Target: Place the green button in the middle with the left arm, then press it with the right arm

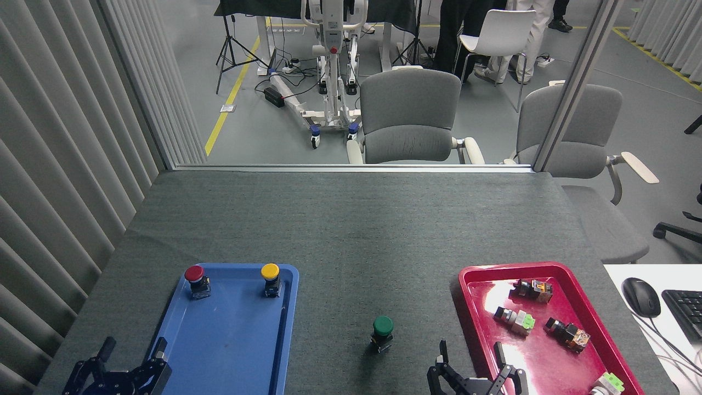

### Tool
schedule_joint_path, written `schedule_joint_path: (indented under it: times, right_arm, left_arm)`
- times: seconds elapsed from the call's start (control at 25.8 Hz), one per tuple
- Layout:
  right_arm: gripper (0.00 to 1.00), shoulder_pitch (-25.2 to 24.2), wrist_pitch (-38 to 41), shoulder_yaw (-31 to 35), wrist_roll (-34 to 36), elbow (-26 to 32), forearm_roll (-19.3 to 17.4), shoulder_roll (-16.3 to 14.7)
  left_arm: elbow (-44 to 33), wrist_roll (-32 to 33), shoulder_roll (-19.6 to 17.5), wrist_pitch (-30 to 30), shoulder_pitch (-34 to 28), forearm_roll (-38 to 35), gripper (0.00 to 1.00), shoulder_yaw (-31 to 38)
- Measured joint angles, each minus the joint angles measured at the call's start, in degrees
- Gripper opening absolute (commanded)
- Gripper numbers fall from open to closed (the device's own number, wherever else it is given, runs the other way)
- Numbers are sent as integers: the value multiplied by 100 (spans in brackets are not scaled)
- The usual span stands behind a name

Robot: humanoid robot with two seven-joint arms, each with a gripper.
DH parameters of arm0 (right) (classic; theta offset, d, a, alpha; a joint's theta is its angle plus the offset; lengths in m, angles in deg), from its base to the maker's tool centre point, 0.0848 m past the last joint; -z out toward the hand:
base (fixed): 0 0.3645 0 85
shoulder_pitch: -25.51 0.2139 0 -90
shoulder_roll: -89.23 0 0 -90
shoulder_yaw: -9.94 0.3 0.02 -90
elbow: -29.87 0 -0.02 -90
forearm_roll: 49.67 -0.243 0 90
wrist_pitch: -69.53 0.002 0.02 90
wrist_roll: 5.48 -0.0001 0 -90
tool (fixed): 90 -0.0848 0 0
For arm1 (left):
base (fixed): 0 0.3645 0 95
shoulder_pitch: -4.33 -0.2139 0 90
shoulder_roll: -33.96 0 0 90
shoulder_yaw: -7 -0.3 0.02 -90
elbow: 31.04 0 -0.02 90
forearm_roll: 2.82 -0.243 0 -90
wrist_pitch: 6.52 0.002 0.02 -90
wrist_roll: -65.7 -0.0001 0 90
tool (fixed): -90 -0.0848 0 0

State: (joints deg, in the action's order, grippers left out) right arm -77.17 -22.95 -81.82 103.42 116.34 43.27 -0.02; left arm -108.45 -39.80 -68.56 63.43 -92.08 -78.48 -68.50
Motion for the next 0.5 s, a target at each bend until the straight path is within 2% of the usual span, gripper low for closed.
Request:
schedule_joint_path:
  times: [0.19,0.5]
  right_arm:
    - [100,5,0,0,-12,2,-24,25]
    - [100,25,44,0,-182,37,-328,39]
  left_arm:
    - [15,0,26,5,0,21,99,0]
    - [23,0,36,0,1,25,99,0]
